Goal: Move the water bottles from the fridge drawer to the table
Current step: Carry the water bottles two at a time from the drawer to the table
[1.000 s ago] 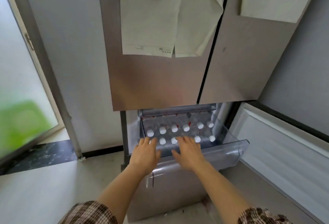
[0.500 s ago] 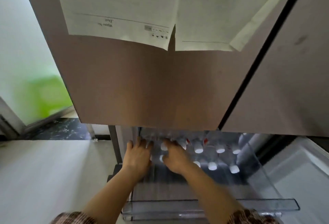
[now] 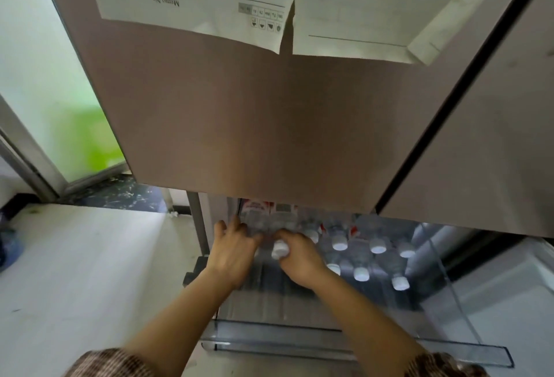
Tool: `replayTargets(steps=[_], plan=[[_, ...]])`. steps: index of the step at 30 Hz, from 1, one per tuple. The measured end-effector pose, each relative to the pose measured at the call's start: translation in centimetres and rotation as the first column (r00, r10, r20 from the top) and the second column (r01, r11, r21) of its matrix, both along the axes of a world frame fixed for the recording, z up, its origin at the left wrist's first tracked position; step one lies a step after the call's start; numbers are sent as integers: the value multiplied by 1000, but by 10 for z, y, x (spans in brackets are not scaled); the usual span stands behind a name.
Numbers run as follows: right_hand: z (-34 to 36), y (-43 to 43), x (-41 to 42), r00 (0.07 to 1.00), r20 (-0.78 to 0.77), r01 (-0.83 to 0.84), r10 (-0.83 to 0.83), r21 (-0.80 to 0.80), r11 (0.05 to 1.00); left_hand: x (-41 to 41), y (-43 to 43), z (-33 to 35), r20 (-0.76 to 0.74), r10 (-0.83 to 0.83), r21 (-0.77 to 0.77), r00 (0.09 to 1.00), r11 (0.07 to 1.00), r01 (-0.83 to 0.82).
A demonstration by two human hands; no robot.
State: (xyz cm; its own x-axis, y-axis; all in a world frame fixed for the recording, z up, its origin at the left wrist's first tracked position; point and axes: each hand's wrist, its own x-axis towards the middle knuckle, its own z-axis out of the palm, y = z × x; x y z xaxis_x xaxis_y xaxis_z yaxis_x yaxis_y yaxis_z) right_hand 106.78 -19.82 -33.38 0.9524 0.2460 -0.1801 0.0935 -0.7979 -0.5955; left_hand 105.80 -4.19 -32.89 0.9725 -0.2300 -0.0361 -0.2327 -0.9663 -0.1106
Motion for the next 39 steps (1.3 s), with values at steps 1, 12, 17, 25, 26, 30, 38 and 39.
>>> replayTargets(steps=[1, 12, 17, 25, 26, 30, 38, 39], plan=[[4, -1, -4, 1000, 10, -10, 10, 8, 1000, -5, 2, 4, 27, -2, -14, 1000, 1000, 2], [47, -11, -52, 882, 450, -55, 142, -201, 978, -52, 13, 60, 180, -7, -310, 984, 949, 64], [75, -12, -71, 828, 549, -78, 113, -87, 993, -73, 18, 81, 205, -21, -334, 979, 938, 90], [161, 8, -112, 832, 554, -103, 17, 124, 987, -133, 39, 138, 271, 93, -477, 958, 878, 49], [173, 12, -119, 830, 557, -117, 25, 130, 985, -142, 46, 149, 298, 103, -486, 949, 872, 58], [214, 41, -159, 822, 559, -210, 105, 127, 969, -190, 83, 184, 418, 142, -504, 897, 858, 99], [224, 154, -270, 802, 523, -394, 288, 100, 914, -335, 194, 195, 431, 275, -489, 859, 872, -34], [219, 170, -284, 799, 506, -418, 326, 76, 905, -356, 210, 192, 411, 297, -483, 862, 873, -70]])
